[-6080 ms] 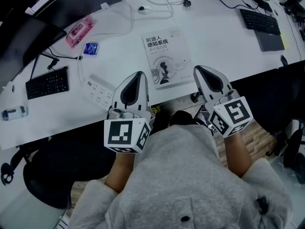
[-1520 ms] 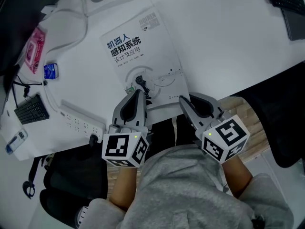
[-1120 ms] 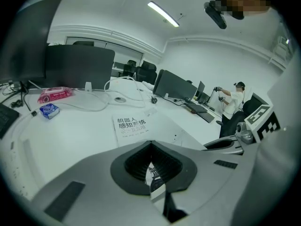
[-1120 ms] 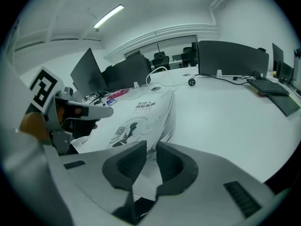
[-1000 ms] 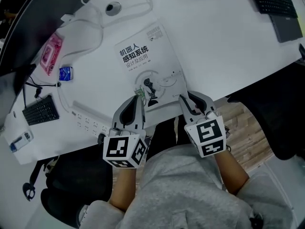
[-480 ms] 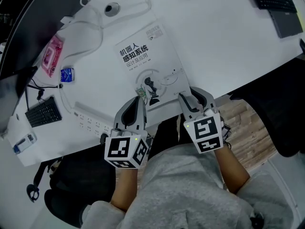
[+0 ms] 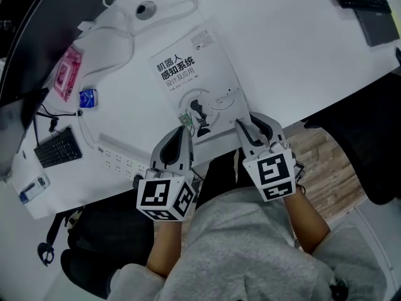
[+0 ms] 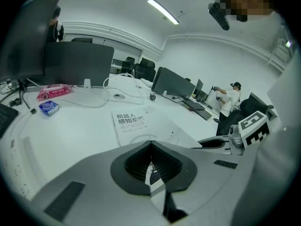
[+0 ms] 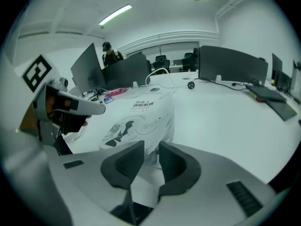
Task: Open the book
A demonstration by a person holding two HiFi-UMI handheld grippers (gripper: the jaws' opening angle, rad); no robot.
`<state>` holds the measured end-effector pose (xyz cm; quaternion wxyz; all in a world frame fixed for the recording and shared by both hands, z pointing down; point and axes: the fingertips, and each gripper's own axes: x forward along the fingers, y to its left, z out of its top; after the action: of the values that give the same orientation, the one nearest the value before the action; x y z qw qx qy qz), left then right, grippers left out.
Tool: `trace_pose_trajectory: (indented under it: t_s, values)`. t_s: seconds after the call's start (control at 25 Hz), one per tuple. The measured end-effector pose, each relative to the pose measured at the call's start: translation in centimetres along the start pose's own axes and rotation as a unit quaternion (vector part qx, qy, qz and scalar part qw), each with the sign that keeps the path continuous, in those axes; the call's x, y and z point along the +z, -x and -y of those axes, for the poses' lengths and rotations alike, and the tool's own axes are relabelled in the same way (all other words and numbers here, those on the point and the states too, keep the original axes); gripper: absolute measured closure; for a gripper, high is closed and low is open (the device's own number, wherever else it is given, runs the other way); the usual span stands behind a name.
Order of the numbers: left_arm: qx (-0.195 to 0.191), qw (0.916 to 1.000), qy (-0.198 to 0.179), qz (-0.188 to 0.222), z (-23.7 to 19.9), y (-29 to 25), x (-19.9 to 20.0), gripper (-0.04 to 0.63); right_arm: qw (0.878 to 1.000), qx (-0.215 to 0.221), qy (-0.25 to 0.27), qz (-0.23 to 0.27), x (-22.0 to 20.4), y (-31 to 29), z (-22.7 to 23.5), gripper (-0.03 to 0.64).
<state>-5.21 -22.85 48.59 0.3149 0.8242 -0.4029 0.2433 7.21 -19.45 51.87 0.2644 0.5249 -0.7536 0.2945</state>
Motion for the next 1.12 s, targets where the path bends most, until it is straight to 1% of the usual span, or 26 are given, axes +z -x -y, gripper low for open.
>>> trace_pose_trajectory:
  t_s: [0.08,0.12,0.16,0.24,0.44,0.56,0.68,0.88,1.12]
  values:
    - [0.0,1.0,-0.001,0.001,0.0,0.1,0.1,0.586,0.998,0.013,-0.051,0.02,0.5,0.3,0.1,0.531]
    - [0.001,1.0,-0.002,0.002,0.0,0.2,0.2,0.586,0.997,0.017,-0.069,0.031,0.8,0.5,0.2,0.544]
    - [0.001,1.0,-0.003,0.004,0.0,0.3,0.3,0.586,0.996,0.018,-0.077,0.041,1.2,0.8,0.2,0.551]
    - [0.0,1.0,-0.003,0.008,0.1,0.5,0.7,0.586,0.996,0.013,-0.072,0.056,2.1,1.3,0.3,0.558]
    - [-0.002,0.9996,-0.005,0.026,0.4,1.4,2.2,0.586,0.997,-0.003,-0.026,0.075,4.3,2.4,-0.1,0.563]
    - [-0.004,0.9993,-0.001,0.037,0.4,2.1,3.1,0.586,0.997,-0.003,0.002,0.082,5.6,2.9,-0.9,0.565]
    - [-0.002,0.9987,0.001,0.051,0.3,2.9,3.7,0.586,0.995,-0.003,0.047,0.088,6.6,3.4,-2.2,0.565]
    - [0.003,0.9972,0.006,0.075,-0.4,4.6,4.7,0.586,0.986,-0.015,0.141,0.088,8.0,4.1,-4.5,0.563]
    - [0.007,0.9943,0.021,0.104,-1.5,6.7,5.5,0.586,0.972,-0.008,0.212,0.101,9.4,4.9,-7.6,0.563]
